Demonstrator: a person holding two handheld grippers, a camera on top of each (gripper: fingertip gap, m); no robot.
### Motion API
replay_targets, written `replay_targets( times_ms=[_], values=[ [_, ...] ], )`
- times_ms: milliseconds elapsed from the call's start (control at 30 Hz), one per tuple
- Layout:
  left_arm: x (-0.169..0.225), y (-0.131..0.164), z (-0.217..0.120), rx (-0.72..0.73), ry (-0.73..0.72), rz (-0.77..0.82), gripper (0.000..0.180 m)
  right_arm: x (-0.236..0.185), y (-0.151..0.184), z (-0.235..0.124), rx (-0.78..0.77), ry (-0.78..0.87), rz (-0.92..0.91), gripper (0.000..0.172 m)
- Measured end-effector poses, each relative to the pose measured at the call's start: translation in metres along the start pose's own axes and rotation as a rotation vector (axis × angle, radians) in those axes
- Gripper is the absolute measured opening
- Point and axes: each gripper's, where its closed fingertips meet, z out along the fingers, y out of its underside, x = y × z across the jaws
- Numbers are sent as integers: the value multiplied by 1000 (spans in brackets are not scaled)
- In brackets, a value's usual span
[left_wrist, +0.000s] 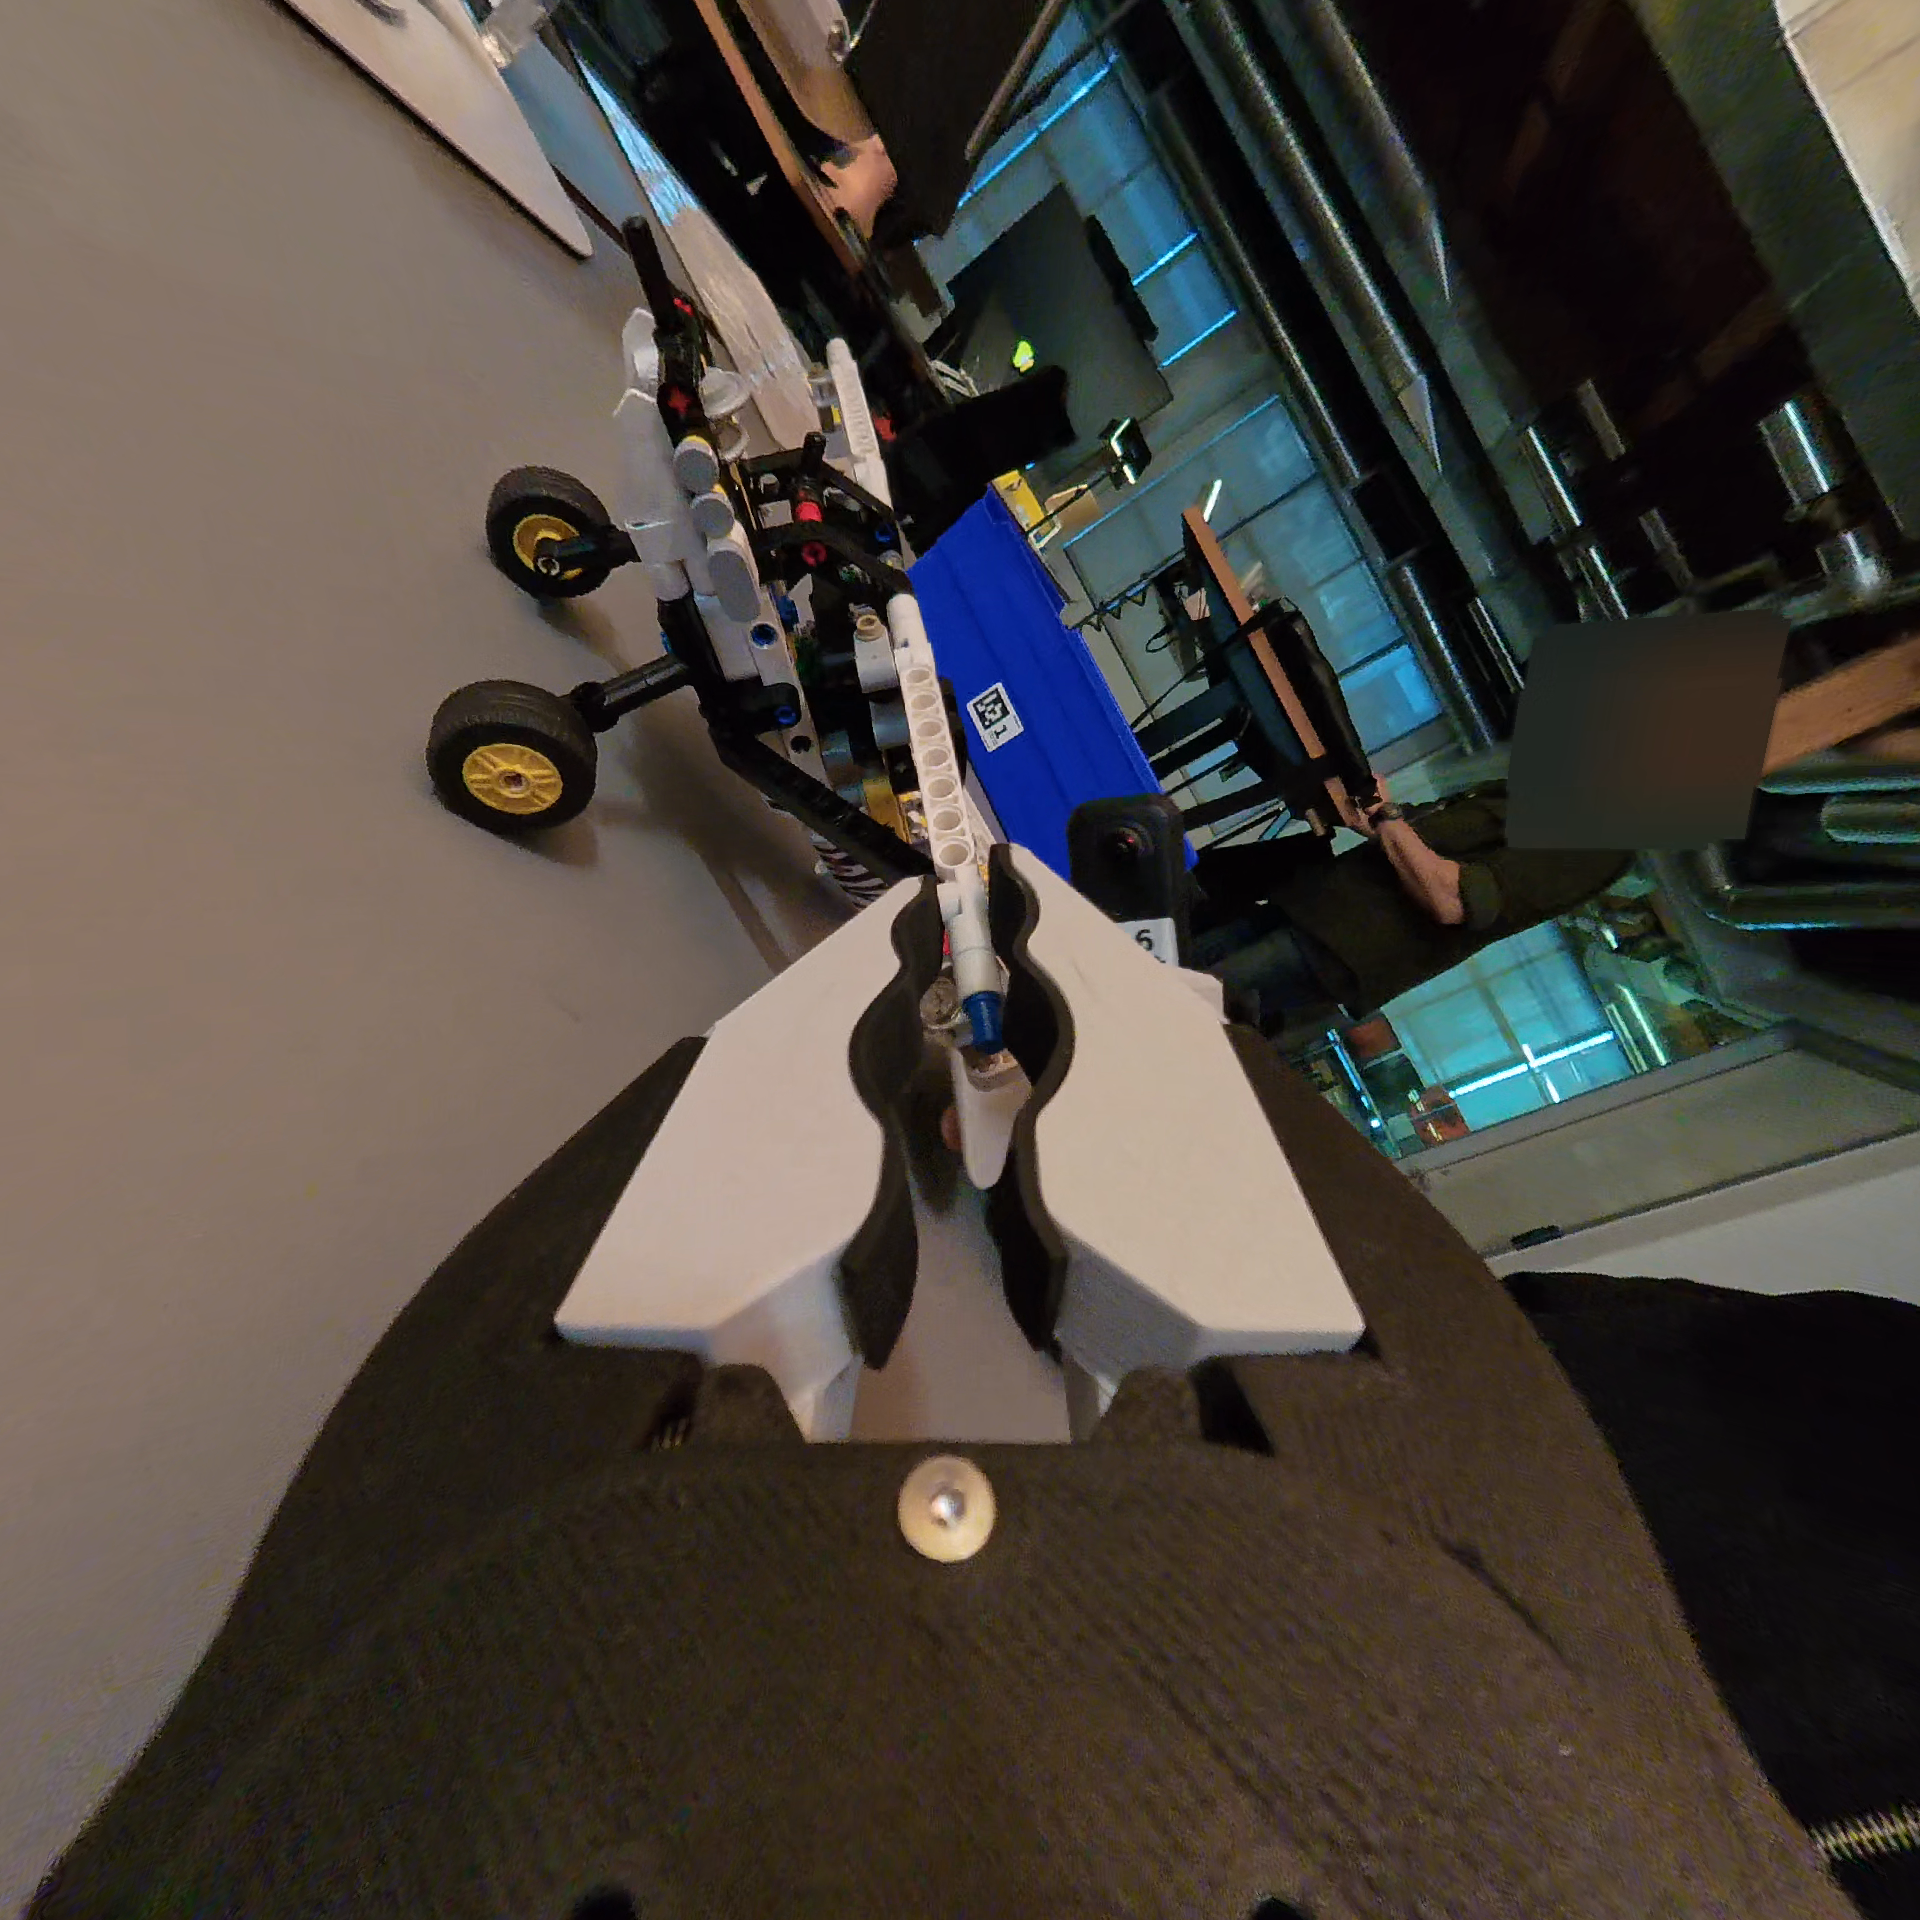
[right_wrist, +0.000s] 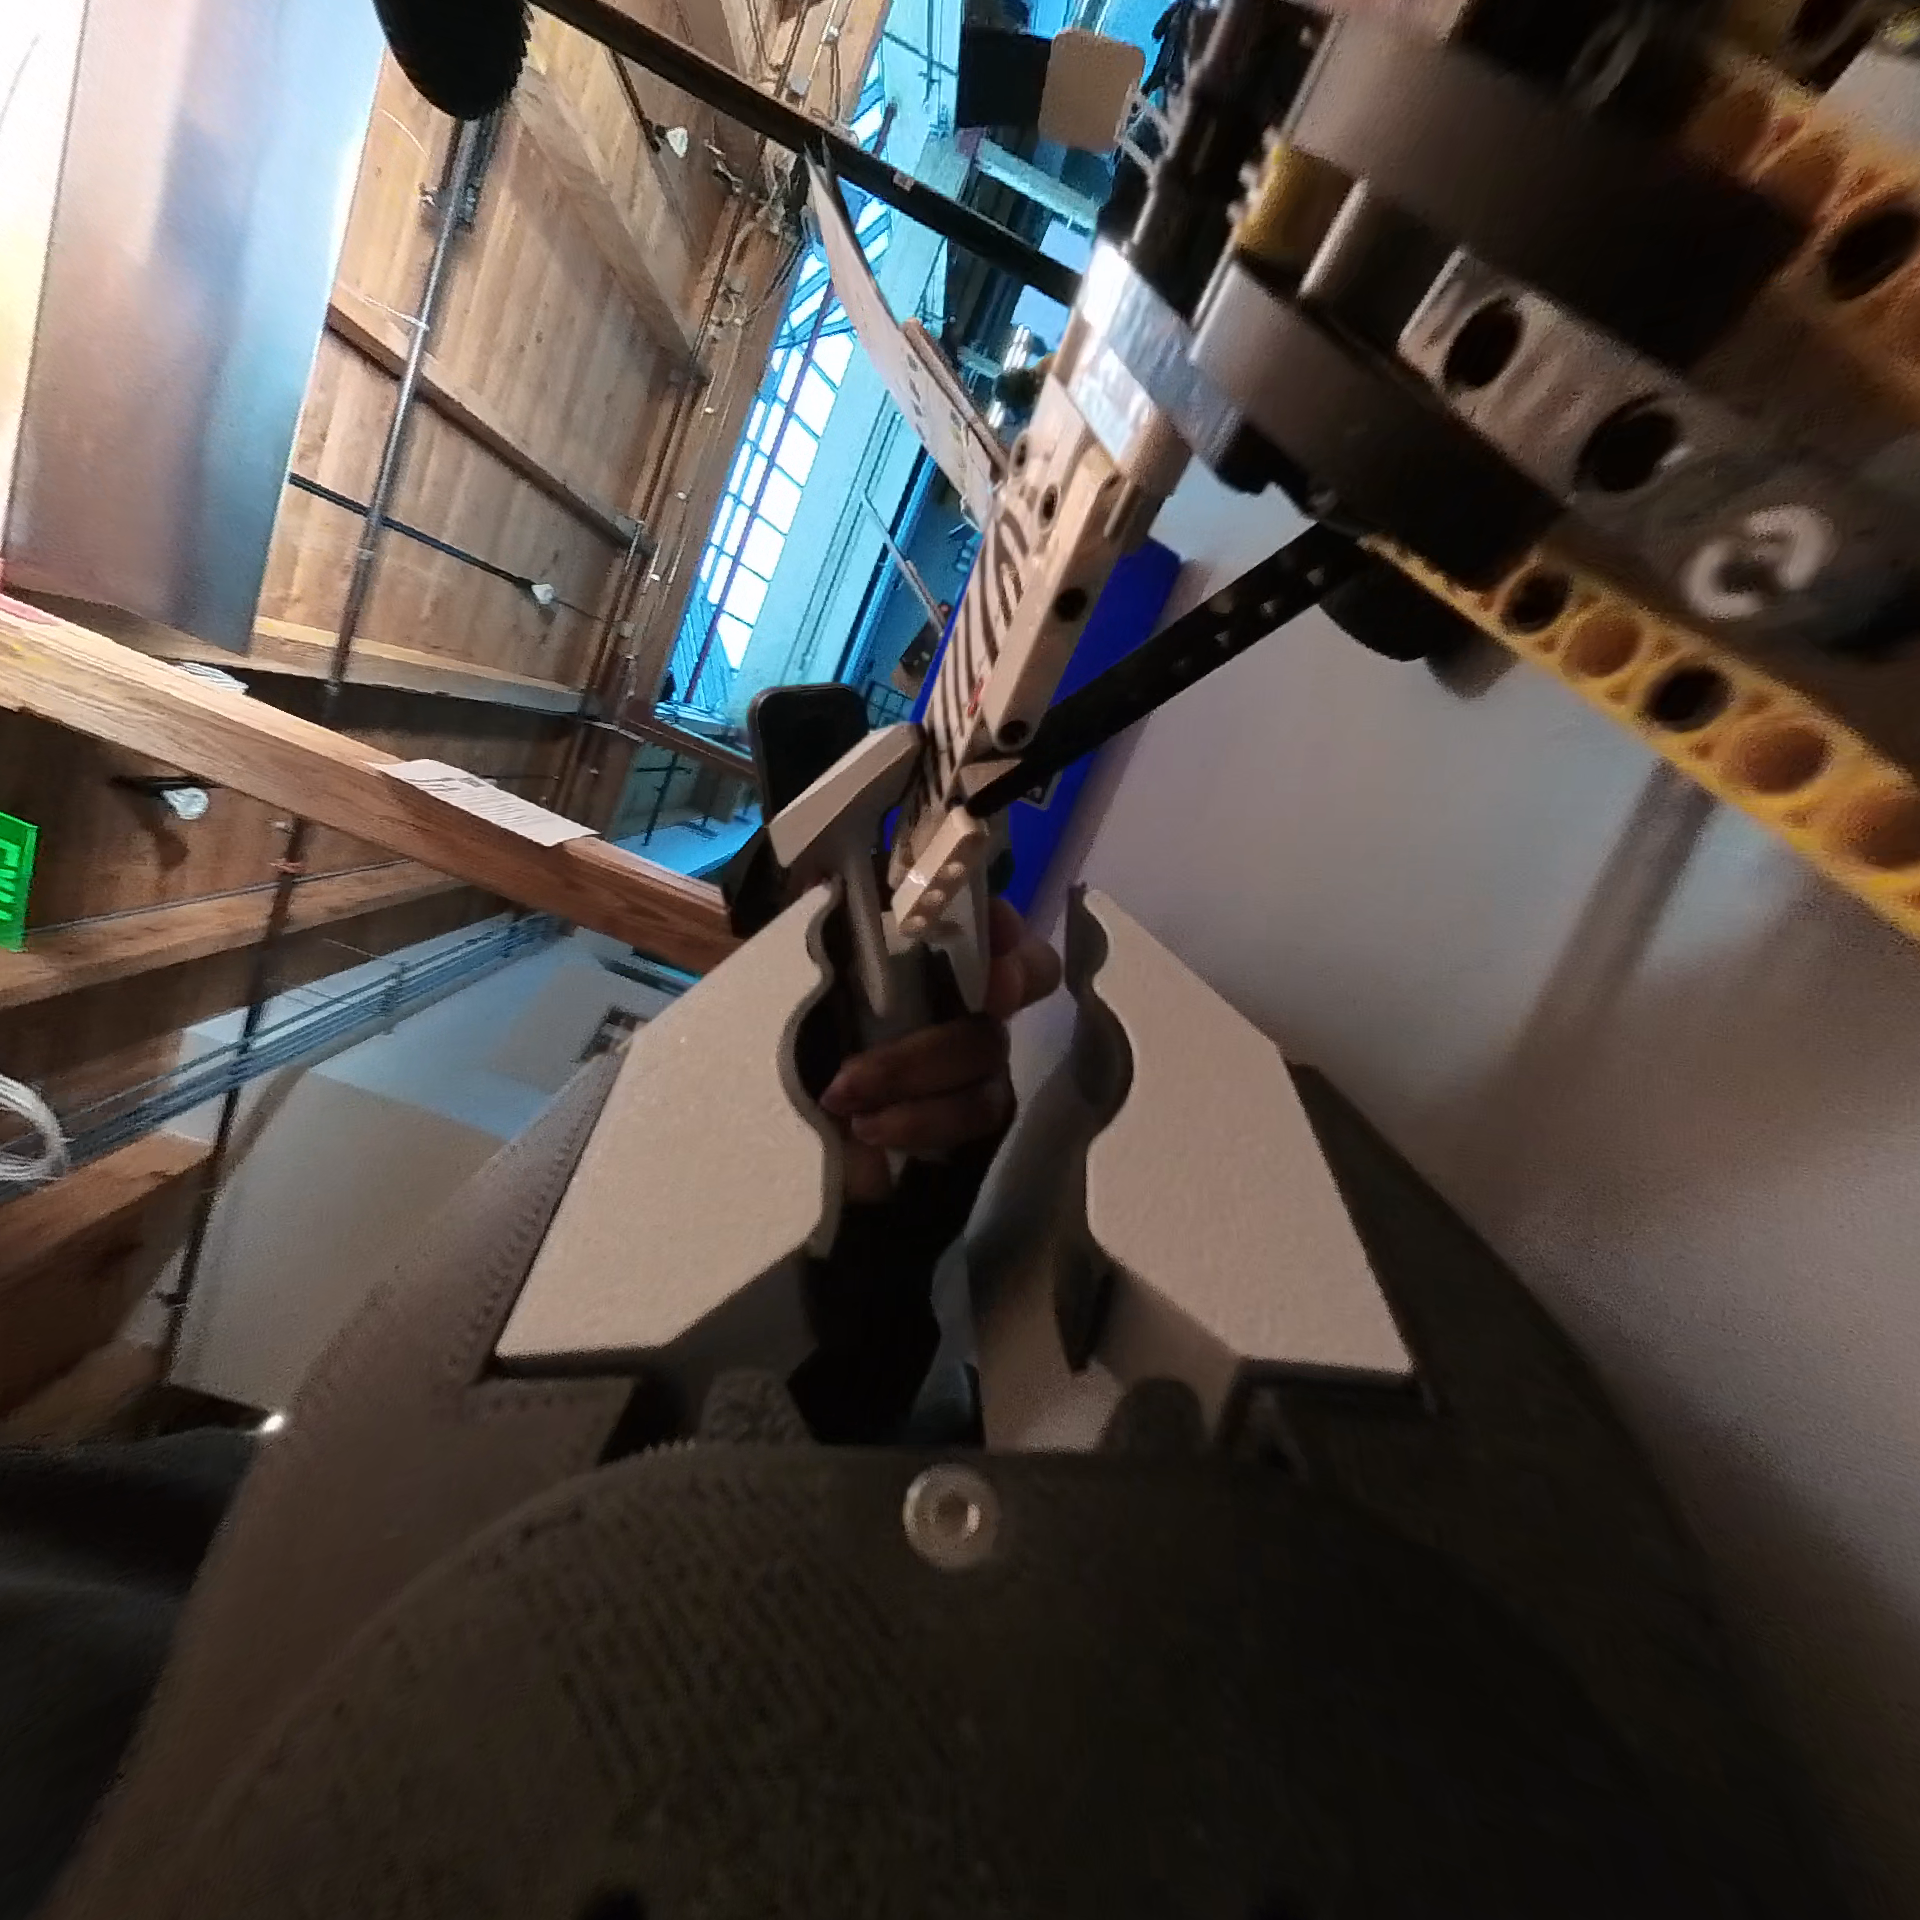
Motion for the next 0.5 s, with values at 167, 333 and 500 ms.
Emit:
replay_targets(
  times_ms=[167, 333, 500],
  values=[
    [3, 4, 2, 19, 18, -30, 7, -2, -2, 15, -2, -78, 110, 10],
    [3, 4, 3, 61, 18, -34, 6, -2, -1, 12, -3, -90, 150, 7],
    [-14, -28, -18, 205, -31, -41, 6, -2, -1, -10, 15, -36, 89, 5]
  ],
)
